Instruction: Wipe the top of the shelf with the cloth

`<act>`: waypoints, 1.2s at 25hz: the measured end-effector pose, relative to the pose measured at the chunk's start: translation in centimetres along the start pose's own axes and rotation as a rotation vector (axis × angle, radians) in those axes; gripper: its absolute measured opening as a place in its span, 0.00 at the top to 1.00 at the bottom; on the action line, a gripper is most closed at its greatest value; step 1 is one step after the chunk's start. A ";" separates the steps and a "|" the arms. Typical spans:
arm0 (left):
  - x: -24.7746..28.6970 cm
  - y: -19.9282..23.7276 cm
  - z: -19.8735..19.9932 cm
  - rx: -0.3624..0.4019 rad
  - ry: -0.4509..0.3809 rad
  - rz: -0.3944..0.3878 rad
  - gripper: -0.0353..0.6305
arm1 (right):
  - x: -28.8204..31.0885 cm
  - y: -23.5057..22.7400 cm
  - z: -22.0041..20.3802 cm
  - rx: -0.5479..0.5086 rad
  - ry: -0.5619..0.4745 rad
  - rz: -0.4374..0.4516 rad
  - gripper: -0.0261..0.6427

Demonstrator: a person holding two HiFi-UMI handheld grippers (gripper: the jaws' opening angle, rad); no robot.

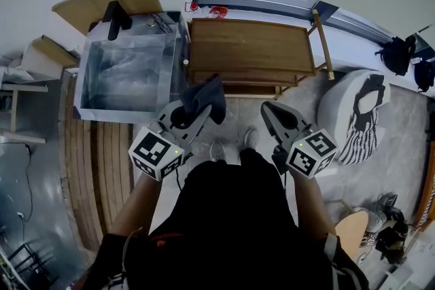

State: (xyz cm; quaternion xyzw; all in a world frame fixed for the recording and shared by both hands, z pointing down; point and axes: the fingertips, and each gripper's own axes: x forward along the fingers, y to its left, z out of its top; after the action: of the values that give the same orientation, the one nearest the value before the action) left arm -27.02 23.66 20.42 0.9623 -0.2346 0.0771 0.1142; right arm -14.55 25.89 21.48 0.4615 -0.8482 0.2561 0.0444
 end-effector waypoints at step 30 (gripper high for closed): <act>20.8 11.3 3.3 -0.046 0.129 0.252 0.89 | 6.3 -23.5 8.9 0.038 0.107 0.180 0.95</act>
State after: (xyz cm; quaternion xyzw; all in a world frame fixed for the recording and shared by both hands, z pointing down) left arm -13.73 4.02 23.53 0.9153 -0.3476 0.1473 0.1403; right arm 2.22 6.41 25.02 0.3701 -0.8776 0.2992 0.0578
